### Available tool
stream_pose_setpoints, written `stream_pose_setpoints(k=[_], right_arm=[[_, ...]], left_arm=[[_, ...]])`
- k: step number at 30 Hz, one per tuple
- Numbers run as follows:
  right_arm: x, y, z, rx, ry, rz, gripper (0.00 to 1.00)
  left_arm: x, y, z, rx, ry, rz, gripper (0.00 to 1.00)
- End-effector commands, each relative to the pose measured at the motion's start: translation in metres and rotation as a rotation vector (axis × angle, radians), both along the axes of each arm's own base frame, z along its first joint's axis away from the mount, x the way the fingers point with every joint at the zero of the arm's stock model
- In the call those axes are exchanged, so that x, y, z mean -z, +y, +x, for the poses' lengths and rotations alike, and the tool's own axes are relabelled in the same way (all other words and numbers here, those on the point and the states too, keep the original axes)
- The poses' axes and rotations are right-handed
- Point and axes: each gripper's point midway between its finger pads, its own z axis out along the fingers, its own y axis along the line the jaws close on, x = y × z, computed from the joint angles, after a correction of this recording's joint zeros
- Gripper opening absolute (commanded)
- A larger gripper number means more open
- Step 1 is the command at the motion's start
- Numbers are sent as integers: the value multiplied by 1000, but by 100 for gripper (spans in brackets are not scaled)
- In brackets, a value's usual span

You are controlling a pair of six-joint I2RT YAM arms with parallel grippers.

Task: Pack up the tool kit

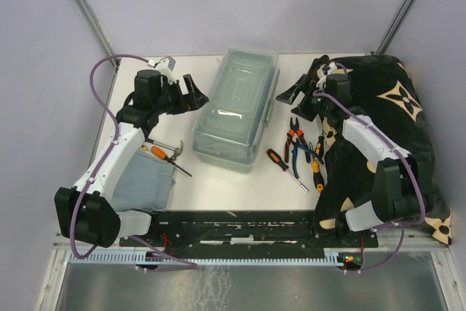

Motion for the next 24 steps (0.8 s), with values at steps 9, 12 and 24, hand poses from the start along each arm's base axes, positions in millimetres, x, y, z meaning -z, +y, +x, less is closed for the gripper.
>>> stream_pose_setpoints(k=[9,12,24], right_arm=[[3,39,2,-125,-96,351,95],[26,42,1,-146,-45,328,94],[38,63,-3,-307,-102,473,90]], left_arm=[[5,-26,1,248,3,62,95],[10,-27,2,261,11,81,93],[49,-18,5,337,115,223,79]])
